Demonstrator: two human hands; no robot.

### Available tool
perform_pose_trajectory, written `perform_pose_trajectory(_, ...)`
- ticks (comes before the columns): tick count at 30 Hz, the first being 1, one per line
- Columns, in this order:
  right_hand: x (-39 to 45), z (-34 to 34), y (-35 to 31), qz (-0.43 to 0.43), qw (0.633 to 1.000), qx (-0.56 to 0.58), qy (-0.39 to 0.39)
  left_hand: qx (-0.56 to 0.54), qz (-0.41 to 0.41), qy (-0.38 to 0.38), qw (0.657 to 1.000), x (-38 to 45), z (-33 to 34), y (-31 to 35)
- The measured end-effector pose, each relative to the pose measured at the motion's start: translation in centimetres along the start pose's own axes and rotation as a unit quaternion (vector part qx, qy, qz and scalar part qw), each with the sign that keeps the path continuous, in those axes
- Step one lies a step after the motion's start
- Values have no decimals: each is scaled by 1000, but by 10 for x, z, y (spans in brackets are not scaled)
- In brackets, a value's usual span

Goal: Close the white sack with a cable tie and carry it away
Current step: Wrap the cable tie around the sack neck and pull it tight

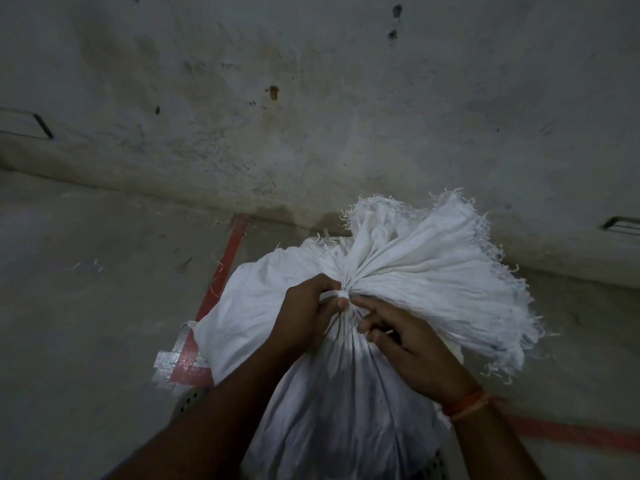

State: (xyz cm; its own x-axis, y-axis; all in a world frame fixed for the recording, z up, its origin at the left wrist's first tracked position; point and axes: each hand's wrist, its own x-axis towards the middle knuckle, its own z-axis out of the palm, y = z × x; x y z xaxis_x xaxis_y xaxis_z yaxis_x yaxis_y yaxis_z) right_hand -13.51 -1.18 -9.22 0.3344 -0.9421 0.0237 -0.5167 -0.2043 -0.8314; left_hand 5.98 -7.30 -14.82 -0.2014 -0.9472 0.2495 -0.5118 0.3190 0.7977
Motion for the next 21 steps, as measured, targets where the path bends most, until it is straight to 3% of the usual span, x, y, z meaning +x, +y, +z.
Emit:
perform_pose_trajectory(4, 15, 12, 4, -53, 995, -79, 16, 8, 15, 7, 1000, 3, 1, -3)
perform_pose_trajectory(10, 20, 12, 11, -57, 986, -134, 80, -6, -6, -14, 1000, 8, -1, -5)
perform_pose_trajectory(21, 18, 14, 10, -9, 986, -85, 141, -40, -25, -42, 998, 10, 1, -7)
